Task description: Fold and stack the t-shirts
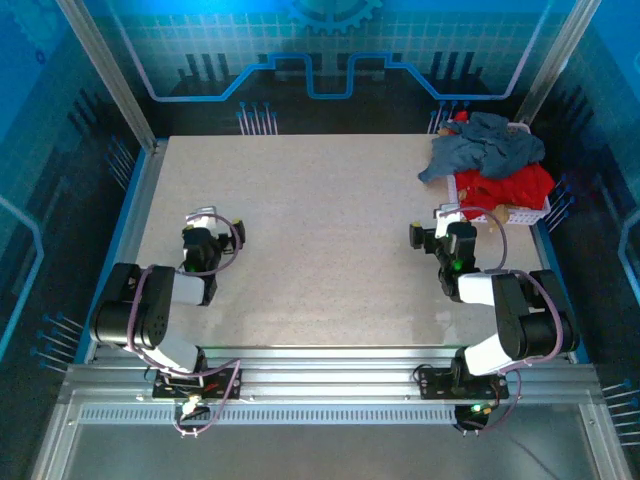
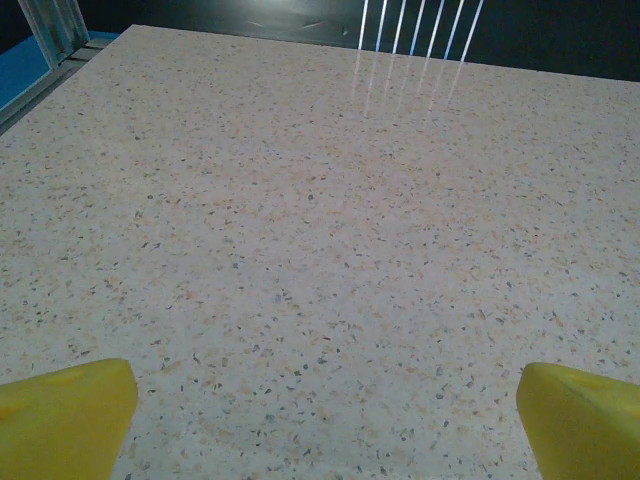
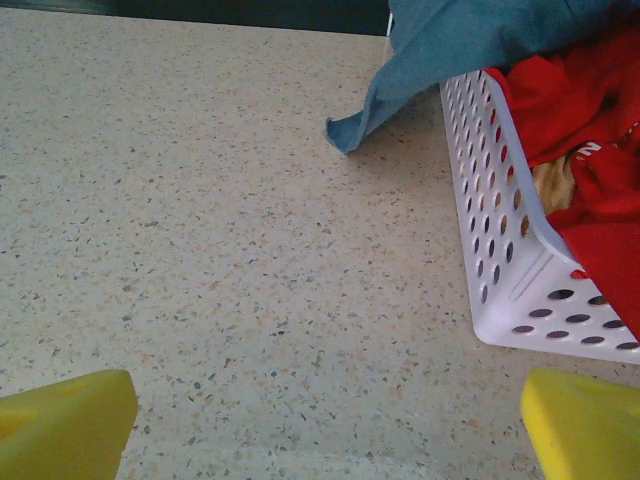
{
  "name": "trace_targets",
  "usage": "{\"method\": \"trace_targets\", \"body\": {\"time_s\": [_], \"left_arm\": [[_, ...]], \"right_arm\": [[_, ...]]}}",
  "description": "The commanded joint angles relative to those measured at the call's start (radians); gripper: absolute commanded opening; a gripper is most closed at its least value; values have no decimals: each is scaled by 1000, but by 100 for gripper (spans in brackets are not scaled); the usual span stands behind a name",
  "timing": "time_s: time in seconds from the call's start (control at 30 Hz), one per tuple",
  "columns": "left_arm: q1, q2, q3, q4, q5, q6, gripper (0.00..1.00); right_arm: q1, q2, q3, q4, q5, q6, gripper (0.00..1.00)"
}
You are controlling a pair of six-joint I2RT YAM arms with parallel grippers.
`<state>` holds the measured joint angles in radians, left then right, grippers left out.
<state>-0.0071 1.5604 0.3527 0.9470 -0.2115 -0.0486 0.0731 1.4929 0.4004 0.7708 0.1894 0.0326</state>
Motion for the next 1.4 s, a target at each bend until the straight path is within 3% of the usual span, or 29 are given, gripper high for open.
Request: {"method": "trace_targets", "body": {"time_s": [0.0, 0.67, 0.73, 0.87, 0.93, 1.0, 1.07, 1.13, 1.17, 1.2, 1.27, 1.3, 1.37], "left_arm": [[-8, -11, 14, 3, 9, 20, 99], [-8, -13, -2, 34, -6, 16, 99], [-35, -81, -22, 11, -63, 36, 99], [-223, -356, 14, -174, -314, 103, 99], [-310, -461, 90, -289, -376, 109, 99], [-388, -542, 213, -463, -473, 44, 99], [-410, -588, 391, -780, -494, -149, 99], [-400, -600, 617, -1259, -416, -400, 99], [-399, -598, 677, -1379, -430, -510, 99], [-381, -597, 686, -1397, -426, -560, 99], [-287, -595, 710, -1399, -206, -591, 99], [-251, -581, 726, -1398, -102, -591, 99], [-226, -507, 810, -1460, 15, -602, 99]], "right_arm": [[-1, 7, 12, 15, -5, 0, 100], [-1, -3, 6, 26, 3, 1, 100], [9, -80, 29, -88, 33, -1, 100], [66, -327, 68, -251, 155, 21, 100], [108, -455, 136, -385, 198, 55, 100], [166, -543, 263, -582, 247, 83, 100], [206, -580, 439, -826, 303, 219, 100], [170, -568, 643, -1158, 266, 508, 100], [142, -551, 734, -1377, 234, 680, 100], [118, -540, 773, -1470, 215, 779, 100], [30, -525, 789, -1439, 14, 746, 100], [6, -508, 809, -1439, -25, 728, 99], [7, -415, 917, -1533, 36, 689, 96]]}}
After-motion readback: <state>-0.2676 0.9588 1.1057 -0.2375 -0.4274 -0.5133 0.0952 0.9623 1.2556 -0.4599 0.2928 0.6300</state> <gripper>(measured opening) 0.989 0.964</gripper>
